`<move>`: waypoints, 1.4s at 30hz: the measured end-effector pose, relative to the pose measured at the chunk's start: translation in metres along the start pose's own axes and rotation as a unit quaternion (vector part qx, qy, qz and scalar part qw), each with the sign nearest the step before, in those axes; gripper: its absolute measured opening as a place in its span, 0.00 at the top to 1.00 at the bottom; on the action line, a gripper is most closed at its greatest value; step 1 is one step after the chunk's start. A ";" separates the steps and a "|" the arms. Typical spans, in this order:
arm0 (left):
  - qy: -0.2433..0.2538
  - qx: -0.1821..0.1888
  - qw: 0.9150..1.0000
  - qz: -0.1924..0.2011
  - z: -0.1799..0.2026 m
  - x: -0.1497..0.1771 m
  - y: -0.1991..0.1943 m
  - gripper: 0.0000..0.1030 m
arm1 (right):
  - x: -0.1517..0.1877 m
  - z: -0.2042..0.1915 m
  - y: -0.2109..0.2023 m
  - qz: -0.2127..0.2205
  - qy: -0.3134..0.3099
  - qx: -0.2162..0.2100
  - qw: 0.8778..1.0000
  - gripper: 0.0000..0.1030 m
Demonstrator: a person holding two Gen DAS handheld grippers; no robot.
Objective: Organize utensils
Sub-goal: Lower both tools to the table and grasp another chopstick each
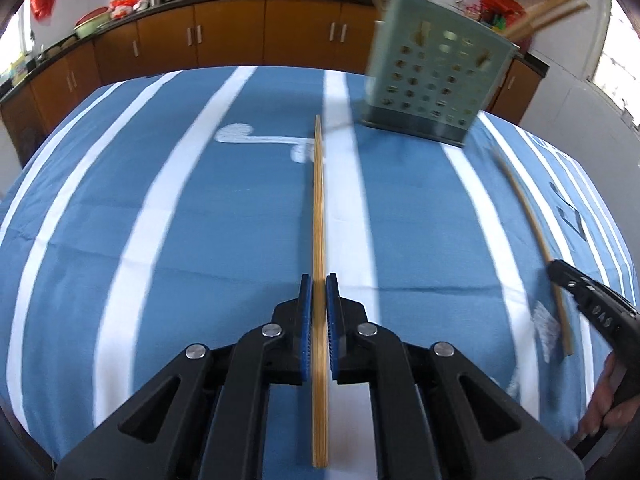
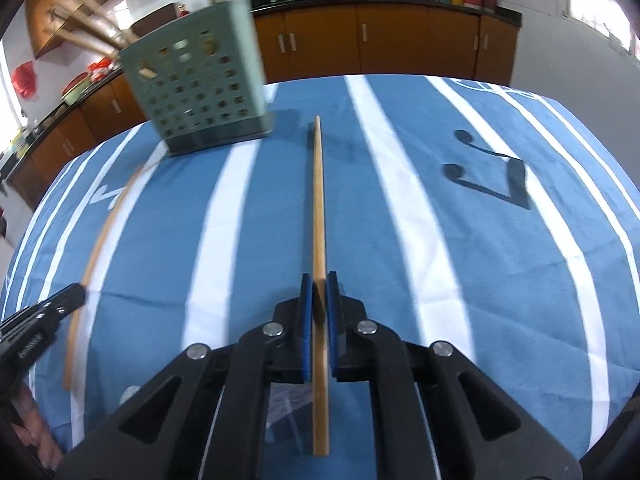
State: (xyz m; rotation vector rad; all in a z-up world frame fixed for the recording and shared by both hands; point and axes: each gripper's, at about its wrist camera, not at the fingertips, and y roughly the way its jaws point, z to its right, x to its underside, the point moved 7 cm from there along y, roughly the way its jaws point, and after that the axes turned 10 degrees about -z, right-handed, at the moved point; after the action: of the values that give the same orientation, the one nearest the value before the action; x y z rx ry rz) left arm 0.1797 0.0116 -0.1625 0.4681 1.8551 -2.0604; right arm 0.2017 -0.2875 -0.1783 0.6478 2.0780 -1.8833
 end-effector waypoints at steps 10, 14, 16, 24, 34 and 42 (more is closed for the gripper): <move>-0.002 -0.010 1.000 -0.006 -0.021 -0.049 0.021 0.93 | -0.037 0.009 0.019 -0.004 -0.009 0.016 1.000 0.92; -0.002 -0.005 1.000 0.001 -0.024 -0.058 0.025 0.93 | -0.047 0.009 0.024 0.005 -0.020 0.027 0.999 0.92; -0.004 0.000 1.000 0.001 -0.025 -0.058 0.024 0.92 | -0.049 0.010 0.025 0.006 -0.024 0.029 0.999 0.92; 0.017 -0.012 1.000 0.012 -0.024 -0.053 0.021 0.92 | -0.048 0.011 0.023 0.015 -0.033 0.030 0.999 0.91; 0.024 -0.015 0.999 0.023 -0.024 -0.051 0.020 0.91 | -0.047 0.010 0.023 0.015 -0.032 0.030 0.999 0.90; 0.037 -0.035 0.998 0.023 -0.018 -0.051 0.021 0.87 | -0.047 0.010 0.024 0.015 -0.033 0.034 0.999 0.88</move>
State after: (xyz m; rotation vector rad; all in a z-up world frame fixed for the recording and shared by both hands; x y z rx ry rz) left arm 0.2350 0.0291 -0.1597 0.5694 1.9322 -1.9678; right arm 0.2531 -0.3032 -0.1775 0.6206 1.9606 -1.9385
